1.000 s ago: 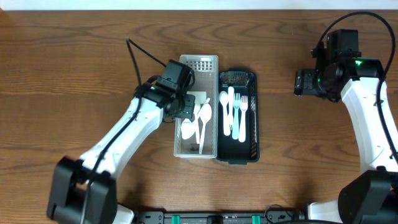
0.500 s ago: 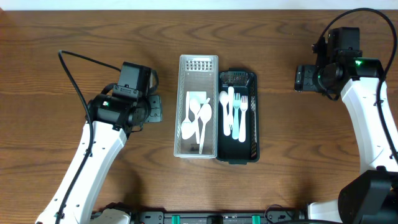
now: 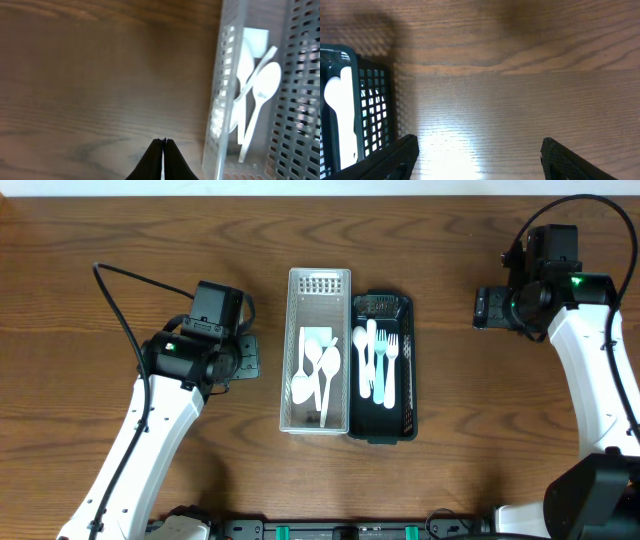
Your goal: Pack container
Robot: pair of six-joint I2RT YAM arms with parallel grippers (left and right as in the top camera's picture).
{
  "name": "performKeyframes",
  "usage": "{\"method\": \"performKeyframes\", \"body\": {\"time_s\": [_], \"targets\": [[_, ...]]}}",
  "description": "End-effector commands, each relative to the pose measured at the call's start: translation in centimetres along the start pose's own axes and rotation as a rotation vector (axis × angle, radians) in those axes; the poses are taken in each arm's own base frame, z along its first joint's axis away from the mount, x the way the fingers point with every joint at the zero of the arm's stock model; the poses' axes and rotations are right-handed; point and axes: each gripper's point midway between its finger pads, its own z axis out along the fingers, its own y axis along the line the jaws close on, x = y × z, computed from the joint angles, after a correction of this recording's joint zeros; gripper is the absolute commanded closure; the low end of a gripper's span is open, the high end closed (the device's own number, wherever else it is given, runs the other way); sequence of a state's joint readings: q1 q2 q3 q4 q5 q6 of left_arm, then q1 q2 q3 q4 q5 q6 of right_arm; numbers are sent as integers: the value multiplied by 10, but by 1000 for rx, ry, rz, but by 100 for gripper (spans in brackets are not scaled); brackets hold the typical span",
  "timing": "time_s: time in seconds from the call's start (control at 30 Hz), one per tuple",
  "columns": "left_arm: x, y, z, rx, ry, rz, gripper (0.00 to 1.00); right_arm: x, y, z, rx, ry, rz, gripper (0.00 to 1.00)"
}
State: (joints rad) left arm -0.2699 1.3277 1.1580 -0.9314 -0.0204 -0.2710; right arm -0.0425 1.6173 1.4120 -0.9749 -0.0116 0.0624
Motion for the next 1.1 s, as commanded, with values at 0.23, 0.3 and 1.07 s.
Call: {"method": "performKeyframes", "body": {"time_s": [0.23, 0.3, 1.07], "targets": [[4, 32, -4, -175, -2, -129, 94, 1, 0, 3, -6, 7, -5, 18], [4, 33, -4, -180, -1, -128, 94, 1, 0, 3, -6, 7, -5, 18], [4, 33, -3, -180, 1, -101, 94, 1, 0, 3, -6, 6, -5, 18]]}}
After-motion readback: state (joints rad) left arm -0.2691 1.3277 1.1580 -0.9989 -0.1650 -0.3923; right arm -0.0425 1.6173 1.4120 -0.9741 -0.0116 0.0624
